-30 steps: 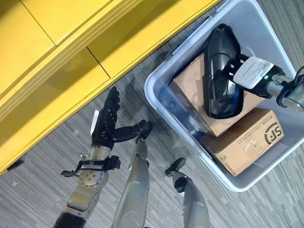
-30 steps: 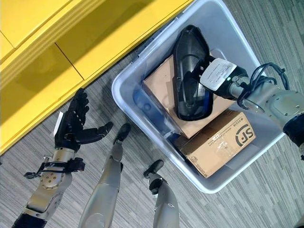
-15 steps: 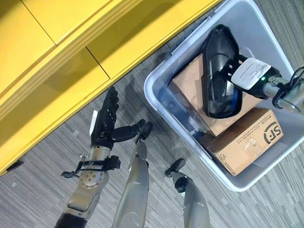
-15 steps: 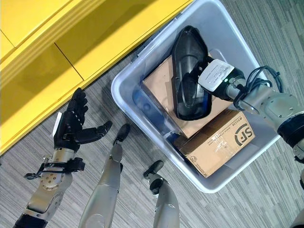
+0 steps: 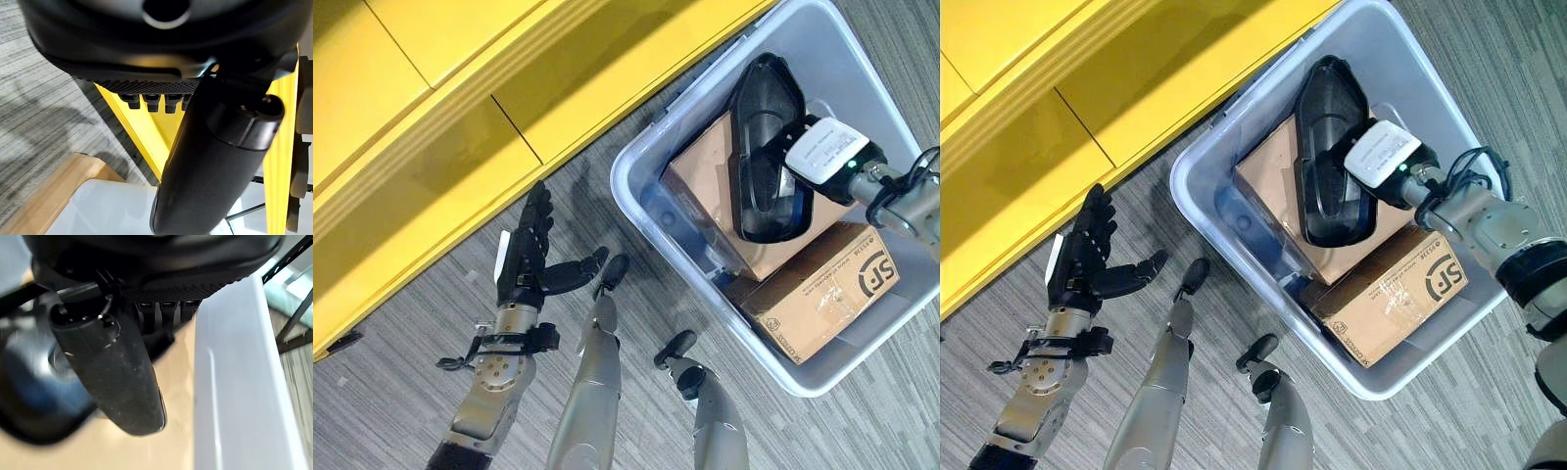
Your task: Move parts from the plastic box to the shelf.
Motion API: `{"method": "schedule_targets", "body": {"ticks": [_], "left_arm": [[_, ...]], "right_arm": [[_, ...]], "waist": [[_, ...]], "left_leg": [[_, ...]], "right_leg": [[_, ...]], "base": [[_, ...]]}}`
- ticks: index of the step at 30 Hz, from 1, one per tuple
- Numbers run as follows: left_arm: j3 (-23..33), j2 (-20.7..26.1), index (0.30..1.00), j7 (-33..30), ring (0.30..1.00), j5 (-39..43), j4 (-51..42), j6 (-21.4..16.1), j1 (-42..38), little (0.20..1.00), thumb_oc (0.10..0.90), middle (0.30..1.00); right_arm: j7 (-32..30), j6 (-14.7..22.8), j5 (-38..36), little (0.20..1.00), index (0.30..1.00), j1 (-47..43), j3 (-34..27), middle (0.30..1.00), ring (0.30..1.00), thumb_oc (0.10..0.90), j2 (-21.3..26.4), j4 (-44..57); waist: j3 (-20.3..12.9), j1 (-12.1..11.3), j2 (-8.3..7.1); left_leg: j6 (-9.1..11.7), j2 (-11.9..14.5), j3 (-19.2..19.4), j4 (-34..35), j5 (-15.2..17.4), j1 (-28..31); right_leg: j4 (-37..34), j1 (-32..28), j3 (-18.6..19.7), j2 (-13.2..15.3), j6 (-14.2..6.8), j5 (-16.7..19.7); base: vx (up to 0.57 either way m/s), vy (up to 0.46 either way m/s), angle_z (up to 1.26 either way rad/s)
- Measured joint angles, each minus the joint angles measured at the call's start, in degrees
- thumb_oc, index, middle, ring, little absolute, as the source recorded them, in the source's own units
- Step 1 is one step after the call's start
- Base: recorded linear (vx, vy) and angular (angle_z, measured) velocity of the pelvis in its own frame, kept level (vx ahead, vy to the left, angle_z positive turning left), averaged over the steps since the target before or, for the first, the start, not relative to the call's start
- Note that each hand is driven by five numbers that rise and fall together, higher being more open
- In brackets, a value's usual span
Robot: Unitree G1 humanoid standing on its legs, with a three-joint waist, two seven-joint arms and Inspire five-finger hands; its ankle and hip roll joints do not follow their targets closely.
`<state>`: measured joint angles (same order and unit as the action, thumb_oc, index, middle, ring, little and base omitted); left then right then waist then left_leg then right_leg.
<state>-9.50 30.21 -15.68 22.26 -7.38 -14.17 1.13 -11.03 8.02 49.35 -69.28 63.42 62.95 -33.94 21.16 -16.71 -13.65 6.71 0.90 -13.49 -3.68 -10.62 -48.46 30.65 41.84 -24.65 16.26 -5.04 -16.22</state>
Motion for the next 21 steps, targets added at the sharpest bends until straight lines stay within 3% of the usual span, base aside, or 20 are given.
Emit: {"method": "schedule_targets", "body": {"ticks": [15,19,21], "left_arm": [[0.1,0.0,1.000,-0.2,1.000,0.0,0.0,0.0,-0.4,1.000,0.900,1.000],[-0.9,-0.1,1.000,-0.2,1.000,0.0,0.1,0.1,-1.9,1.000,0.900,1.000],[-1.9,-0.2,1.000,0.0,1.000,0.0,-0.1,0.1,-3.7,1.000,0.900,1.000]], "right_arm": [[-0.3,-3.4,2.4,0.300,0.300,1.1,-3.6,0.300,0.300,0.400,-4.7,2.5],[1.1,-3.7,2.4,0.300,0.300,3.3,-3.4,0.300,0.300,0.400,-7.8,2.3],[3.3,-2.1,2.1,0.300,0.300,5.6,-0.9,0.300,0.300,0.400,-10.4,3.3]], "waist": [[-0.3,0.2,0.50],[0.1,-1.0,1.34],[0.4,-2.6,1.80]], "left_leg": [[0.3,0.0,-0.8,0.0,-1.3,-0.7],[0.1,0.1,-0.7,0.0,-1.5,1.7],[-0.2,0.0,-0.1,0.0,-1.2,4.6]], "right_leg": [[2.0,1.2,-0.3,0.2,0.3,-1.0],[0.8,-1.8,-0.9,0.2,0.0,-0.9],[-1.6,-5.9,-1.4,-0.2,-0.5,-0.6]], "base": [[-0.01,0.011,0.02],[-0.04,0.017,0.06],[-0.05,0.021,0.09]]}}
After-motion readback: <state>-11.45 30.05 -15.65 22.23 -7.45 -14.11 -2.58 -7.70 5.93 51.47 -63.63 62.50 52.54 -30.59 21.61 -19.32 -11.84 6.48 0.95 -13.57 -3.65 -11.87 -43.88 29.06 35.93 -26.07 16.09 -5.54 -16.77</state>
